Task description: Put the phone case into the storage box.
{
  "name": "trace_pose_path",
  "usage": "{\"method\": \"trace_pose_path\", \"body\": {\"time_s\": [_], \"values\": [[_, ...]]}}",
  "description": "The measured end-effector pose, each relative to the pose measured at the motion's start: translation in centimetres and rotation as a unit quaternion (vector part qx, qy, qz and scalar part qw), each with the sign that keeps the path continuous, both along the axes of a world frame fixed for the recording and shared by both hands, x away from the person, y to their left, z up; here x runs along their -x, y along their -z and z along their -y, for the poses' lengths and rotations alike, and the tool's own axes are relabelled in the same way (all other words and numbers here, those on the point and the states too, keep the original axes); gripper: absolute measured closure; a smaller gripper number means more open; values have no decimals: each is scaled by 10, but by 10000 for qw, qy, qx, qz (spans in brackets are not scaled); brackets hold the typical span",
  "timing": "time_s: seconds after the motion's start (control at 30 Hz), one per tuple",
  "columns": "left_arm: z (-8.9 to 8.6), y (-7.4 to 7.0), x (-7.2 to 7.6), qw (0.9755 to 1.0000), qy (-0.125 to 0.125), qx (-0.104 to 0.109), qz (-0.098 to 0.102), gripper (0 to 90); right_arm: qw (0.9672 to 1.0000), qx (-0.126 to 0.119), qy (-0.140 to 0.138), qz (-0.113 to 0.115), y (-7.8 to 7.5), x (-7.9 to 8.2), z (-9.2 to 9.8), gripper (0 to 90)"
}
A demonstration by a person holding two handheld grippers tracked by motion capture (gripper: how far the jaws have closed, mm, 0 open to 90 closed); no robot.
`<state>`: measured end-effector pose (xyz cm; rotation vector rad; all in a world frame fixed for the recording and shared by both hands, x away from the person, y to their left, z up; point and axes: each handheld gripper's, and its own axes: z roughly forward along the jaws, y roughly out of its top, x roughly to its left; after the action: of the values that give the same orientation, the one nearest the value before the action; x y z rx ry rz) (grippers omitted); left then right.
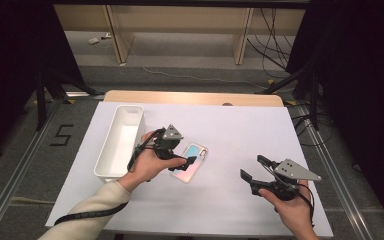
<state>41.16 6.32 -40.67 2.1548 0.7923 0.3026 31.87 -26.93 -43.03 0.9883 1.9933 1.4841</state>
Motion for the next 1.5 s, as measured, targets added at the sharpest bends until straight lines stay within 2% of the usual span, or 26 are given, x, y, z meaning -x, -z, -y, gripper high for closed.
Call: {"method": "trace_pose_path", "body": {"time_s": [0.07,0.1,0.17,0.2,0.3,0.43,0.47,0.53,0.57,0.63,0.7,0.73,0.87,0.9,0.97,1.03,1.07,1.13,1.17,1.2,1.23,1.3,1.37,1.43,1.47,1.5], "values": [[5,0,-4,9998,7,-153,-155,171,10000,-68,-26,-55,0,0,-1,221],[6,-1,-5,9994,61,-263,-210,171,10000,-74,-21,1,1,-1,-1,223],[12,0,-10,9989,91,-381,-263,177,10000,-54,-6,-3,1,-1,-1,227],[14,1,-11,9984,104,-439,-333,180,10000,26,33,-29,1,-1,0,238],[23,5,-17,9975,100,-524,-459,194,10000,-35,-24,-24,1,-1,-1,241],[31,9,-22,9952,150,-660,-707,226,10000,-39,-7,-12,1,-1,-1,253],[33,11,-24,9939,195,-785,-744,230,10000,31,32,-21,1,-1,0,255],[38,13,-26,9931,161,-828,-809,239,10000,-49,-10,12,2,-1,-1,259],[40,15,-27,9920,175,-890,-880,241,9999,132,12,-109,-1,1,1,261],[45,18,-29,9901,144,-940,-1032,245,10000,51,14,-34,0,0,-1,264],[49,20,-31,9885,58,-966,-1159,275,9999,130,9,-110,-1,1,1,265],[50,22,-32,9885,35,-922,-1202,291,10000,-52,-24,11,2,-1,-1,265],[53,25,-35,9858,-106,-953,-1379,311,10000,-71,-30,18,1,-1,-2,267],[54,26,-37,9847,-116,-1012,-1411,311,9999,93,8,-77,0,0,0,267],[54,28,-38,9817,-141,-1089,-1556,314,10000,9,6,-13,1,0,-1,267],[52,28,-41,9764,14,-1403,-1643,315,10000,14,23,-5,1,-1,-1,267],[52,29,-42,9755,5,-1424,-1680,321,9999,112,0,-109,-1,1,0,268],[54,30,-42,9739,-31,-1432,-1761,322,10000,0,2,-18,1,-1,-1,270],[55,31,-42,9721,-2,-1489,-1813,324,10000,5,5,-19,1,-1,-2,270],[57,32,-42,9722,-52,-1462,-1830,328,10000,7,2,-19,1,0,-2,270],[57,32,-43,9698,2,-1543,-1886,329,10000,2,1,-14,1,-1,-2,270],[58,35,-44,9690,-36,-1534,-1936,332,10000,4,6,-12,1,-1,-1,271],[60,37,-44,9668,-22,-1576,-2012,339,10000,0,-11,-33,1,-1,-1,271],[61,38,-45,9663,-17,-1606,-2012,340,10000,2,2,-19,1,-1,-2,272],[62,38,-45,9651,-21,-1616,-2059,343,10000,3,2,-15,1,-1,-1,273],[62,39,-45,9654,1,-1629,-2039,350,10000,4,0,-16,1,-1,-1,274]]}}
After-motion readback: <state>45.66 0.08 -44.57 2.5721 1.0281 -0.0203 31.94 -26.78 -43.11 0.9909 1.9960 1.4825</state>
